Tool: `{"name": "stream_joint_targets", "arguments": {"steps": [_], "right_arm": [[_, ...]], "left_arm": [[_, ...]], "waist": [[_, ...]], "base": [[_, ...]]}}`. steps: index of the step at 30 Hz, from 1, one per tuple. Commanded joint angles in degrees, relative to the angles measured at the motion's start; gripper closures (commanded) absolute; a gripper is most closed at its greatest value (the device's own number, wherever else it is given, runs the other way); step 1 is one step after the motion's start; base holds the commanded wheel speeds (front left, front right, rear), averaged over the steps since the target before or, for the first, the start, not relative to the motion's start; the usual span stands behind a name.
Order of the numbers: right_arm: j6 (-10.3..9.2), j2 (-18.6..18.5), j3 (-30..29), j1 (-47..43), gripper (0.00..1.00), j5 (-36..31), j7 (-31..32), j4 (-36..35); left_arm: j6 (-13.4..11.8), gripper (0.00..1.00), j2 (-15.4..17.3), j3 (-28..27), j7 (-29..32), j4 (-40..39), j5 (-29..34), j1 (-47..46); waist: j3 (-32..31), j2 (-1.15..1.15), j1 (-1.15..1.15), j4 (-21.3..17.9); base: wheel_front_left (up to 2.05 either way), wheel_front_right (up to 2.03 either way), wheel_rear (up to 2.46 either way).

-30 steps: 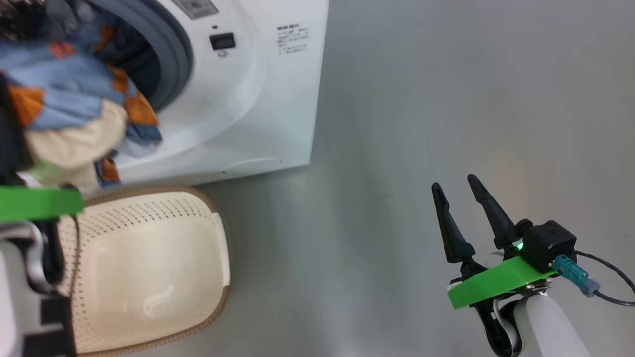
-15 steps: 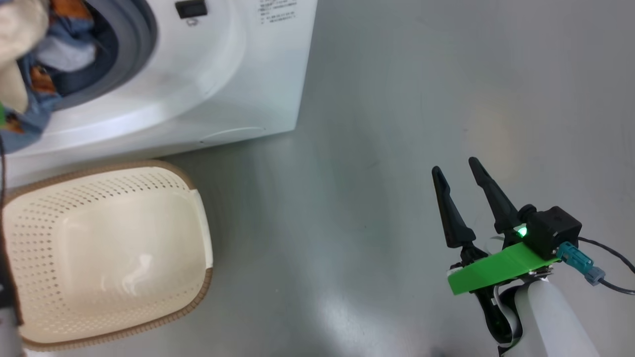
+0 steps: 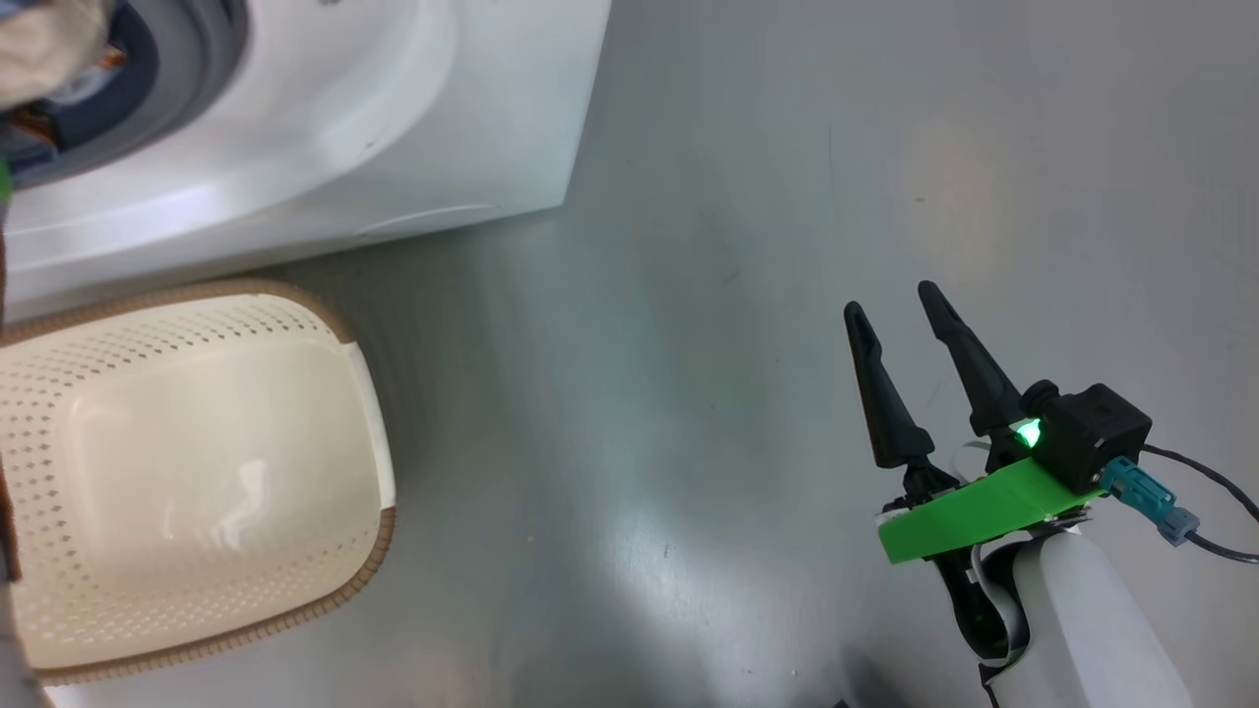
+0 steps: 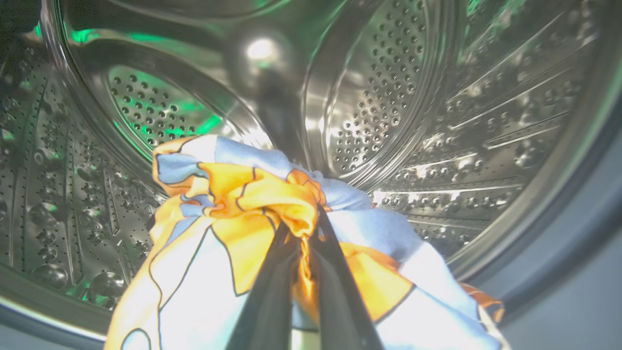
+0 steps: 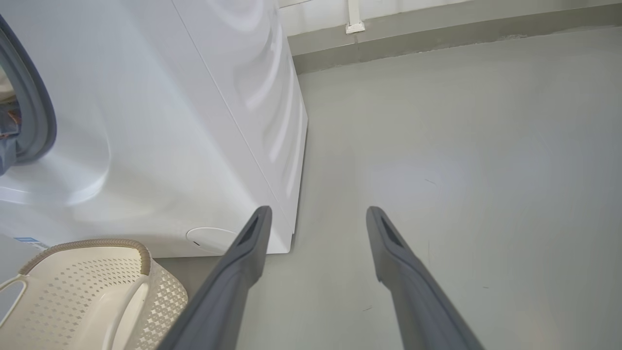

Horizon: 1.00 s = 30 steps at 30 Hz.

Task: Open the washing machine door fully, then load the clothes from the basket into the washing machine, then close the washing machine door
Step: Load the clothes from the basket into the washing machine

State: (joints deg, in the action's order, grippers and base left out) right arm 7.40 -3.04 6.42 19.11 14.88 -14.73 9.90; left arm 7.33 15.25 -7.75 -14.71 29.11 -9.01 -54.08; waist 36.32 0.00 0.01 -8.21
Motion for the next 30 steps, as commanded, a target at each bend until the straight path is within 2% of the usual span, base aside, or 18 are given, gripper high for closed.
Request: {"name": "stream_joint_targets", "arguments": {"steps": [1,8,15,19,23,28,30], "right_arm": [[0.09,0.2,1.2,-0.5,0.0,0.9,-0.3,-1.2],[0.09,0.2,2.0,-0.2,0.0,1.3,-0.3,-1.2],[0.09,0.2,2.7,-0.1,0.0,1.8,-0.3,-1.5],[0.09,0.2,3.2,0.3,0.0,2.2,-0.3,-1.8],[0.09,0.2,3.3,0.6,0.0,2.6,-0.3,-2.4],[0.09,0.2,3.1,0.8,0.0,2.7,-0.3,-2.5],[0.09,0.2,3.0,0.8,0.0,2.7,-0.3,-2.5]], "left_arm": [[0.1,1.0,3.3,-0.6,-0.3,-0.4,-0.6,-1.4],[0.2,1.0,5.1,3.6,2.2,9.8,-2.9,-10.6],[0.2,1.0,6.8,6.8,1.6,14.1,-4.2,-17.9],[0.2,1.0,8.5,9.7,-0.2,11.3,-2.6,-21.1],[-0.1,1.0,8.7,8.9,-0.3,2.5,-0.3,-21.2],[-0.2,1.0,8.2,7.6,-0.3,-3.9,1.4,-19.0],[-0.2,1.0,7.7,6.9,-0.3,-4.0,1.5,-17.7]], "waist": [[1.0,0.0,-0.01,-0.1],[3.5,0.0,-0.01,-0.3],[5.6,0.0,-0.01,-1.1],[7.2,0.0,-0.01,-1.8],[8.5,0.0,-0.01,-2.3],[9.1,0.0,-0.01,-2.4],[9.1,0.0,-0.01,-2.3]], "base": [[0.0,0.0,0.0],[0.0,0.0,0.0],[0.0,0.0,0.0],[0.0,0.0,0.0],[0.0,0.0,0.0],[0.0,0.0,0.0],[0.0,0.0,0.0]]}}
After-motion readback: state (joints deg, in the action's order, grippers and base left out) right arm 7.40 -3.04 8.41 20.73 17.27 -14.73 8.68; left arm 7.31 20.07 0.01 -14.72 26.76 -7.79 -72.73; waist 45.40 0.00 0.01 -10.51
